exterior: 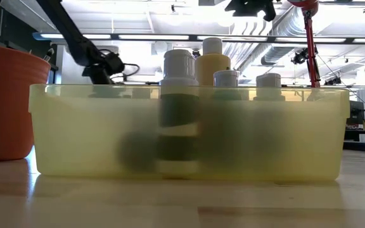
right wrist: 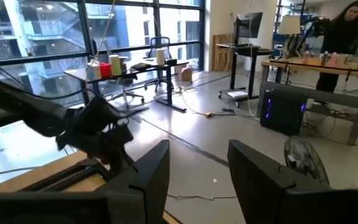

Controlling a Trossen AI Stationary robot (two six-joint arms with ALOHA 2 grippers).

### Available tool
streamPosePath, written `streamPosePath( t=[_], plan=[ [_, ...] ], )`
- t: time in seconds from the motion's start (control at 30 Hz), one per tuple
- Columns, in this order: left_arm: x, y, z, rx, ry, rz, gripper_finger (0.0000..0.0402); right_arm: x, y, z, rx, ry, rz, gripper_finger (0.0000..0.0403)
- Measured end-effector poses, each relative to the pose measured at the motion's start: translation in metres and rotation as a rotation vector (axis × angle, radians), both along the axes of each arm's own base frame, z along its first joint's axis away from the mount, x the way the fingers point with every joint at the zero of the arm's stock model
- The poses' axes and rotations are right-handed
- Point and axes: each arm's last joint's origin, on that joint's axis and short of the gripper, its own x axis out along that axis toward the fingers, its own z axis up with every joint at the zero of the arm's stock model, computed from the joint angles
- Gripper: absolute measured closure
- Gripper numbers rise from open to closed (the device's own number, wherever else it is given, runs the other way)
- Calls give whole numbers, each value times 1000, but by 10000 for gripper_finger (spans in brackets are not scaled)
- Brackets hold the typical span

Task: Pick & Place Paint Supplies
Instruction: Put the silver paint brush into the orange cup

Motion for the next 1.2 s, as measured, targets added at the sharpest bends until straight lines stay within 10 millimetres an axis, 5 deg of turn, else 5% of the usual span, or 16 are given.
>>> streamPosePath(
  t=[0.4,0.77,1.2],
  plan=[
    [-61,19,-8,-138,-46,159,402,4,-1,-3,2,15,11,281],
    [-59,23,20,-273,-84,247,402,4,-1,-3,2,16,32,294],
    [-45,12,17,-349,-38,260,402,5,1,-3,4,17,93,294]
  ],
)
